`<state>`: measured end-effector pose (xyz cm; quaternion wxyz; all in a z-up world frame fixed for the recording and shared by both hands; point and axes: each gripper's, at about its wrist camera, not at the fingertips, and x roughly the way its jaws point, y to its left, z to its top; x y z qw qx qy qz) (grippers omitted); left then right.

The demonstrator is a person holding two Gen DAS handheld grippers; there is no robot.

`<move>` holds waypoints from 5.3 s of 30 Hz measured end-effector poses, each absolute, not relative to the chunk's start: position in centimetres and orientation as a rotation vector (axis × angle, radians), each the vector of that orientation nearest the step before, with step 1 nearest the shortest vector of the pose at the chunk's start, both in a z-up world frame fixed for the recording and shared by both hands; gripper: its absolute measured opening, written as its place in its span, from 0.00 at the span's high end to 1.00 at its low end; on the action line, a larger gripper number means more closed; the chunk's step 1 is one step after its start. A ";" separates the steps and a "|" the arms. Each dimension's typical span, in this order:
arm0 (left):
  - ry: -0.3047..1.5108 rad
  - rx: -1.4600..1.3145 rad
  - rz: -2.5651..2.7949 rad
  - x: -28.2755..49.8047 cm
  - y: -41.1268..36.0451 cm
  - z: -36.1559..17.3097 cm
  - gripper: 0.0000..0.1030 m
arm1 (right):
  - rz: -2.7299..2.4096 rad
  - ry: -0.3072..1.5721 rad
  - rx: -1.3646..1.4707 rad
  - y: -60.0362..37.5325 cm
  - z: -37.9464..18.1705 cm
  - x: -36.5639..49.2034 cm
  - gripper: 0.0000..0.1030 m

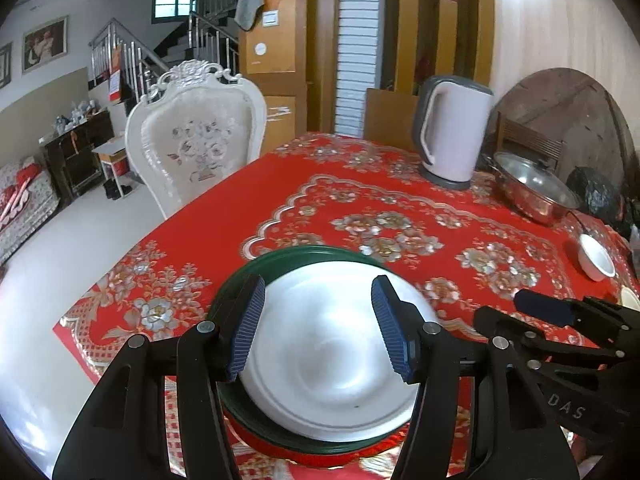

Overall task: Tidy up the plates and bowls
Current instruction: 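Lower the white plate onto the green bowl and open both tools, then move both tools toward the beige paper plate beside the white bowl, then close both tools on the beige paper plate's rim, then lift the beige paper plate with both tools and carry it toward the stack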

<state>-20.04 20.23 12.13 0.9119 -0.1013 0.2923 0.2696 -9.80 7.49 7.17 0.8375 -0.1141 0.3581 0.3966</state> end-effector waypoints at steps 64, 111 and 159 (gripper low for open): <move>0.701 0.027 -0.078 -2.1 -12.1 11.4 0.46 | 0.245 0.778 0.171 -27.7 7.2 -2.3 0.44; 1.017 0.004 -0.219 10.6 -22.0 3.0 0.82 | -0.006 0.843 0.256 -36.1 1.0 6.4 0.54; 0.866 -0.125 0.102 -2.2 -1.0 8.2 0.83 | 0.389 0.797 -0.052 -14.7 4.8 -1.1 0.62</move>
